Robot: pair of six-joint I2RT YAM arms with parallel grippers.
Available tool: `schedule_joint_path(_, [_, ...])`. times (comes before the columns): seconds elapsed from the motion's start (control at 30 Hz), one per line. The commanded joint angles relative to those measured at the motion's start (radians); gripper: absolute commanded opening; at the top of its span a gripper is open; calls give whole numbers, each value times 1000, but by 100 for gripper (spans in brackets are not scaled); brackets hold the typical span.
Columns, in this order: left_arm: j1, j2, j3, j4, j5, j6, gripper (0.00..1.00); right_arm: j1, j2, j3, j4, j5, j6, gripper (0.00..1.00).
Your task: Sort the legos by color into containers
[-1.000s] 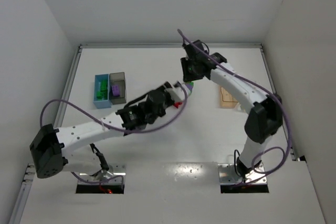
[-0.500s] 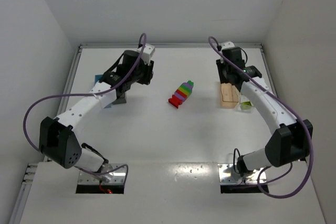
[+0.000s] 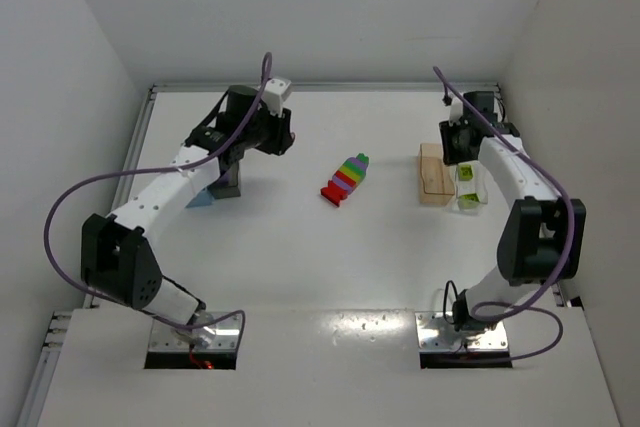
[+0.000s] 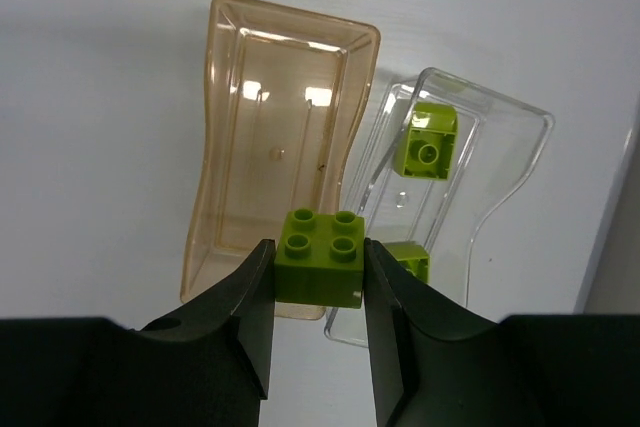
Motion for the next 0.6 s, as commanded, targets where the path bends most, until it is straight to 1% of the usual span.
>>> schedule_joint_path(0.0, [5,32,52,12,76,-25,11,-41,25,2,45,-71,-28,0])
schedule_joint_path(0.07, [5,60,68,12,104,-25,11,-73,54,-9,78,-72,-28,0])
schedule_joint_path(0.17, [5,87,92,12,213,-11,14,-114,80,-18,89,-62,-19,0])
schedule_joint_path(0.27, [-41,110,114,21,213,0,15,-144,92,-18,100,-53,-19,0])
schedule_joint_path(0.4, [-69,138,141,41,213,0,15,-165,112,-27,100,-62,-31,0])
schedule_joint_path(0.43, [-81,164,150,41,222,0,16,-174,127,-27,89,-76,-31,0])
schedule_joint_path(0.47, [-81,175,169,41,222,0,16,-174,127,-27,89,-87,-42,5])
schedule_joint_path(0.5, [-93,198,192,41,231,0,18,-187,141,-27,80,-96,-42,11])
schedule_joint_path(0.53, [-106,208,192,50,231,0,18,-187,141,-27,80,-96,-42,14])
schedule_joint_path(0.57, [-120,221,215,50,242,0,18,-199,150,-27,80,-96,-42,25])
